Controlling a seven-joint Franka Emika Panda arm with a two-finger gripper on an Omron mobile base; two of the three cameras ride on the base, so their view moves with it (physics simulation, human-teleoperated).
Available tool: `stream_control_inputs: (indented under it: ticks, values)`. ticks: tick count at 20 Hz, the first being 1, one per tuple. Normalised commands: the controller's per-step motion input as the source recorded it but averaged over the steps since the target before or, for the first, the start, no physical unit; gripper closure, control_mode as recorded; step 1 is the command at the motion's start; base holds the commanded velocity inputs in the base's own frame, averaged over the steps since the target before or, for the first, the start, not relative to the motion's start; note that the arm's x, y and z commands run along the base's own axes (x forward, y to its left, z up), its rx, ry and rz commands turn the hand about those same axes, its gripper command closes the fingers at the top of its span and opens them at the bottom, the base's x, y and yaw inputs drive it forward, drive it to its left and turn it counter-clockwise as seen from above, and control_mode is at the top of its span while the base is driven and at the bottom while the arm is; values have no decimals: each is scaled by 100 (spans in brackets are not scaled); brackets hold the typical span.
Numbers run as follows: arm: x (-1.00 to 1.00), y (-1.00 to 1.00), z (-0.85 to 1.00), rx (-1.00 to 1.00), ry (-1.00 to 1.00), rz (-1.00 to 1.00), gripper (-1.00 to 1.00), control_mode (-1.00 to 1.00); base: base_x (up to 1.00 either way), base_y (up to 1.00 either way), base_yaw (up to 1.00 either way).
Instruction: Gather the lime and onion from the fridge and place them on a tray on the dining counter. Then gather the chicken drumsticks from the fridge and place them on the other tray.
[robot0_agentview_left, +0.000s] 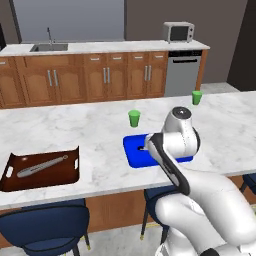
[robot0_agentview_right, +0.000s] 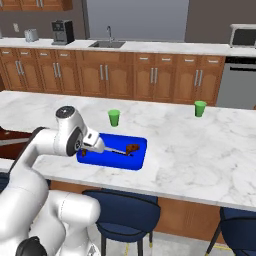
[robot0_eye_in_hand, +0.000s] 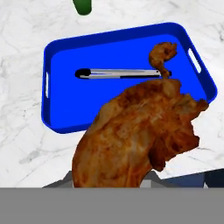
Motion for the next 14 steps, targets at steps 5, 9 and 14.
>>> stream_control_inputs:
  ticks: [5, 9, 14]
  values:
    - [32, 0, -26, 0, 0, 0, 100, -100, 0, 0, 0]
    - [32, 0, -26, 0, 0, 0, 100, -100, 0, 0, 0]
    - [32, 0, -25, 0, 0, 0, 100, -100, 0, 0, 0]
